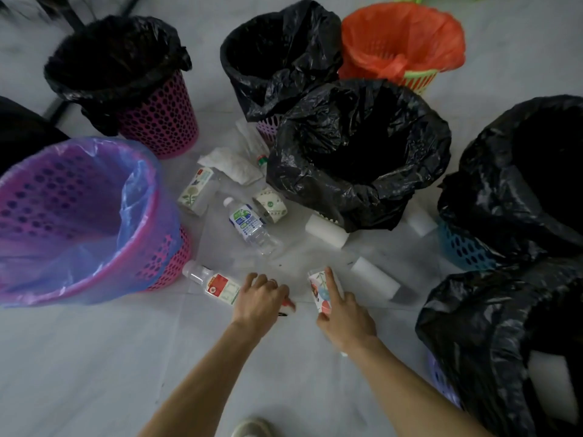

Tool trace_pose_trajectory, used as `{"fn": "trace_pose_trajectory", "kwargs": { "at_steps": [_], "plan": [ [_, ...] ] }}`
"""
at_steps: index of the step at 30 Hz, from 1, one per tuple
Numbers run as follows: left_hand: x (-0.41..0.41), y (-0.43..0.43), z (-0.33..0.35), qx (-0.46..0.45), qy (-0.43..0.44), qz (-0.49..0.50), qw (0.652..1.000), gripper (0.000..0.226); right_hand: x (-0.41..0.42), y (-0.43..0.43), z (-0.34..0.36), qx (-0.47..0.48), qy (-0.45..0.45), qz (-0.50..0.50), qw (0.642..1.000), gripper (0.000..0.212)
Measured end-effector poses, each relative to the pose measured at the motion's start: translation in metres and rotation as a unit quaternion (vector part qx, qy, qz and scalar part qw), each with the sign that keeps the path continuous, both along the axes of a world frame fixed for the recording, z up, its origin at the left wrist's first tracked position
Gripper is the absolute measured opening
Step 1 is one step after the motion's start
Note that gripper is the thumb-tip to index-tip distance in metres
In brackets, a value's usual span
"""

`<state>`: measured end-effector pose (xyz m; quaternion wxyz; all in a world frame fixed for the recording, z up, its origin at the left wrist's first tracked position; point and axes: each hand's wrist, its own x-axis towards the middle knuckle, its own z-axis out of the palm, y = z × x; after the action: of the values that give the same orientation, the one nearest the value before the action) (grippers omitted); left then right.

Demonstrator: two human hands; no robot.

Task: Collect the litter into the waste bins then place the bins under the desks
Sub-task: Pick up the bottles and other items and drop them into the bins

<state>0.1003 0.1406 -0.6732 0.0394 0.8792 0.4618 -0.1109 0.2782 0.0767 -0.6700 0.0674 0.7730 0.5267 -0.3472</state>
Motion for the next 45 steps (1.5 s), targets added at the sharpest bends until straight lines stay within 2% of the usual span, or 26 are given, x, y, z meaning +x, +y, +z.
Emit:
{"fn": "trace_pose_trajectory", "kwargs": {
  "at_steps": [3, 5, 7, 10, 13, 16, 20, 22, 23, 25, 29, 34, 38, 41, 45],
  "plan": [
    [-0.010, -0.001, 0.014, -0.011, -0.001, 0.048, 0.999, 0.028, 0.001, 0.002, 0.006, -0.017, 0.011, -0.016, 1.000, 0.095],
    [-0.017, -0.003, 0.027, -0.009, -0.033, 0.070, 0.997, 0.013, 0.003, 0.004, 0.016, -0.026, 0.030, -0.035, 0.999, 0.090],
    [-0.020, -0.005, 0.047, -0.010, -0.072, 0.103, 0.992, 0.020, 0.001, 0.006, 0.039, -0.013, 0.054, -0.059, 0.997, 0.078],
    [-0.022, -0.010, 0.089, -0.016, -0.120, 0.161, 0.980, 0.024, -0.006, 0.001, 0.091, 0.043, 0.109, -0.115, 0.986, 0.076],
    [-0.016, -0.016, 0.136, -0.027, -0.160, 0.201, 0.966, 0.021, -0.004, -0.016, 0.152, 0.138, 0.167, -0.144, 0.965, 0.074],
    [0.002, -0.026, 0.184, -0.028, -0.178, 0.192, 0.965, 0.020, 0.018, -0.047, 0.206, 0.234, 0.230, -0.170, 0.929, 0.067],
    [0.050, -0.044, 0.242, -0.029, -0.212, 0.129, 0.968, 0.014, 0.071, -0.105, 0.259, 0.335, 0.320, -0.280, 0.841, 0.043],
    [0.083, -0.060, 0.265, -0.016, -0.233, 0.070, 0.970, 0.015, 0.101, -0.137, 0.274, 0.366, 0.329, -0.342, 0.800, 0.036],
    [0.100, -0.068, 0.272, -0.011, -0.239, 0.036, 0.970, 0.016, 0.116, -0.153, 0.279, 0.373, 0.318, -0.366, 0.791, 0.036],
    [0.133, -0.084, 0.280, -0.002, -0.238, -0.027, 0.971, 0.015, 0.143, -0.178, 0.283, 0.375, 0.263, -0.386, 0.801, 0.038],
    [0.186, -0.118, 0.273, 0.010, -0.189, -0.138, 0.972, 0.021, 0.183, -0.212, 0.270, 0.325, 0.142, -0.395, 0.847, 0.040],
    [0.216, -0.138, 0.248, -0.017, -0.036, -0.197, 0.979, 0.038, 0.192, -0.229, 0.242, 0.254, 0.051, -0.358, 0.897, 0.043],
    [0.206, -0.131, 0.234, -0.037, -0.029, -0.226, 0.973, 0.044, 0.185, -0.231, 0.225, 0.267, 0.027, -0.328, 0.906, 0.045],
    [0.177, -0.113, 0.234, -0.056, -0.081, -0.214, 0.972, 0.041, 0.173, -0.217, 0.224, 0.303, 0.023, -0.287, 0.908, 0.038],
    [0.115, -0.076, 0.227, -0.093, -0.074, -0.082, 0.989, 0.041, 0.142, -0.174, 0.231, 0.349, 0.047, -0.202, 0.914, 0.034]
  ]
}}
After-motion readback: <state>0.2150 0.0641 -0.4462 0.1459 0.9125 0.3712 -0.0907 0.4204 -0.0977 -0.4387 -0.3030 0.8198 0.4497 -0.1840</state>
